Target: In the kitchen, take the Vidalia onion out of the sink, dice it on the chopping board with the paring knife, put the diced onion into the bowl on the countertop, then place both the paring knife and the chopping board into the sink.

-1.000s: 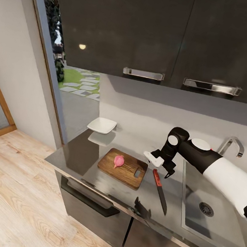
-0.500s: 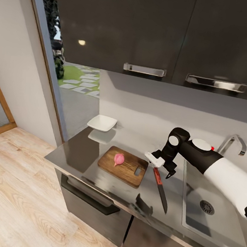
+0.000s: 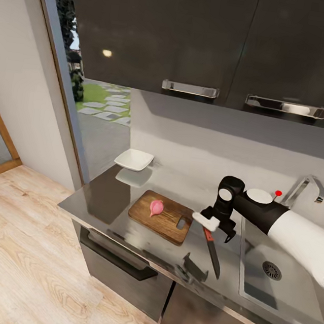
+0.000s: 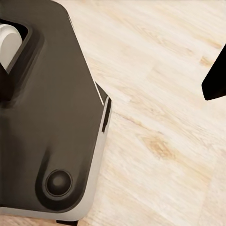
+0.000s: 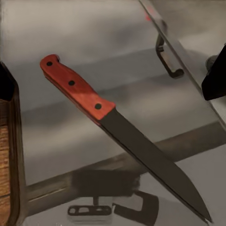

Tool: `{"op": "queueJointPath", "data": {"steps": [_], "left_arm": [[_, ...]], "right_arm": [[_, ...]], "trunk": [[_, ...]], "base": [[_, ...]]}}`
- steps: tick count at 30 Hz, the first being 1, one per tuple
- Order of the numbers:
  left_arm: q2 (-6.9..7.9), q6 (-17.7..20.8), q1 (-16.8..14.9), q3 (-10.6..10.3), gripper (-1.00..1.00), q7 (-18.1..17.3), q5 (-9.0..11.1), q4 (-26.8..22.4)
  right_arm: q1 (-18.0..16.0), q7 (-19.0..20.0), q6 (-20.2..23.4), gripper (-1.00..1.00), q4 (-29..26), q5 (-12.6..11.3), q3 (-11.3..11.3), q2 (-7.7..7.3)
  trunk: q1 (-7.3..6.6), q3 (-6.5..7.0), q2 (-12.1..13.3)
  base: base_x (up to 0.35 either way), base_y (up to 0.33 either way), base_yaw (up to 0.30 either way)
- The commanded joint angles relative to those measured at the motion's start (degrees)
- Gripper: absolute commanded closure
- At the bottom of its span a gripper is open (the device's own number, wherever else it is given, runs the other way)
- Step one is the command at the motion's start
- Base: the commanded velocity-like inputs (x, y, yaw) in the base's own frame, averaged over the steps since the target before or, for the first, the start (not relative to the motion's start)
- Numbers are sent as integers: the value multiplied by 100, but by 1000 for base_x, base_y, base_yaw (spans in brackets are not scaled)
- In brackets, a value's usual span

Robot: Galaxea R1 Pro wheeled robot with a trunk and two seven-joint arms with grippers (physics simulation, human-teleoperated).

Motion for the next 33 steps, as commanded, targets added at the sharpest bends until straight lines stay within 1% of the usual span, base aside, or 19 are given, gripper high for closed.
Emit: {"op": "queueJointPath", "data": {"steps": [1, 4, 15, 23, 26, 29, 33], "left_arm": [[-2, -30, -9, -48, -100, 2, 33, 19], [-1, -30, -9, -47, -100, 7, 33, 26], [-4, -22, -9, -49, -100, 9, 33, 28], [-9, -22, -9, -48, -100, 9, 33, 28], [-9, -22, -9, -49, -100, 9, 33, 28], [-9, -22, -9, -49, -100, 9, 33, 28], [-9, -23, -9, -49, -100, 9, 33, 28]], "right_arm": [[-8, -1, -106, -100, -11, 16, 18, -5], [-8, 9, -220, -100, -13, 27, 21, -5], [-8, -13, -317, -100, -19, -2, 3, 0], [-8, -11, -762, -100, -15, -34, -30, -14], [-8, -11, -1048, -100, -11, -44, -32, -21], [-8, -19, -1162, -100, -5, -51, -33, -22], [-8, -44, -1210, -100, 4, -54, -31, -23]], "trunk": [[3, -12, -12], [3, -12, -12], [3, -12, -12], [3, -12, -12], [3, -12, -12], [3, -12, -12], [3, -12, -12]], "base": [[0, 0, 0], [0, 0, 0], [0, 0, 0], [0, 0, 0], [0, 0, 0], [0, 0, 0], [0, 0, 0]]}}
